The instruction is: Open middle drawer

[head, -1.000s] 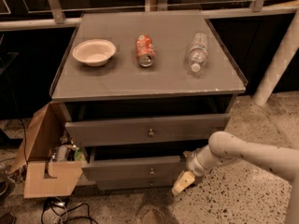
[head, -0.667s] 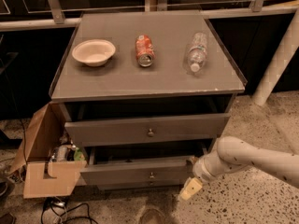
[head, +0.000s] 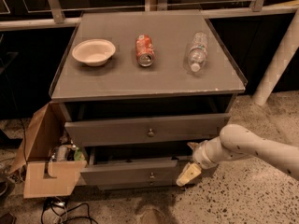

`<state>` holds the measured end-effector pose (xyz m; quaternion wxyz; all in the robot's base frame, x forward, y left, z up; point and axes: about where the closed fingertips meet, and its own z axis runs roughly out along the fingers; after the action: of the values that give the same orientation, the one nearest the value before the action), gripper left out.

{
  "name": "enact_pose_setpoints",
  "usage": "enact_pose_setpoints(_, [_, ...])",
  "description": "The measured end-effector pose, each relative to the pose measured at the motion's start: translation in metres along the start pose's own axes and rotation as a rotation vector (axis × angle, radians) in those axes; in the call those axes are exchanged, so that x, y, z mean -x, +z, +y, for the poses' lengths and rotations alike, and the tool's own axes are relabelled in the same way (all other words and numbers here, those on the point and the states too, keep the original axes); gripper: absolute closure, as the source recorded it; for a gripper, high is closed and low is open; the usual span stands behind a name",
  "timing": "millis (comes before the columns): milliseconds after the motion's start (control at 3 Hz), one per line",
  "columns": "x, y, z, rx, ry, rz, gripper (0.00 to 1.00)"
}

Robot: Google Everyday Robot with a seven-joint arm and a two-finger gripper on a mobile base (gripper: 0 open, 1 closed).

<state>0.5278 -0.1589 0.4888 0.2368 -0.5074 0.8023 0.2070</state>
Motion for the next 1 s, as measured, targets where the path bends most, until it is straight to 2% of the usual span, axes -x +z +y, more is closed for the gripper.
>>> enact_pose_setpoints(333, [-0.006,0.01,0.003,0.026,0.014,0.004,0.0])
enact_pose_setpoints(667, [-0.04,0.056,0.009,0.089,0.071,0.058,0.0])
enact_pose_setpoints(1000, [-0.044,0.053,0.012,0.084,0.072,0.057,0.0])
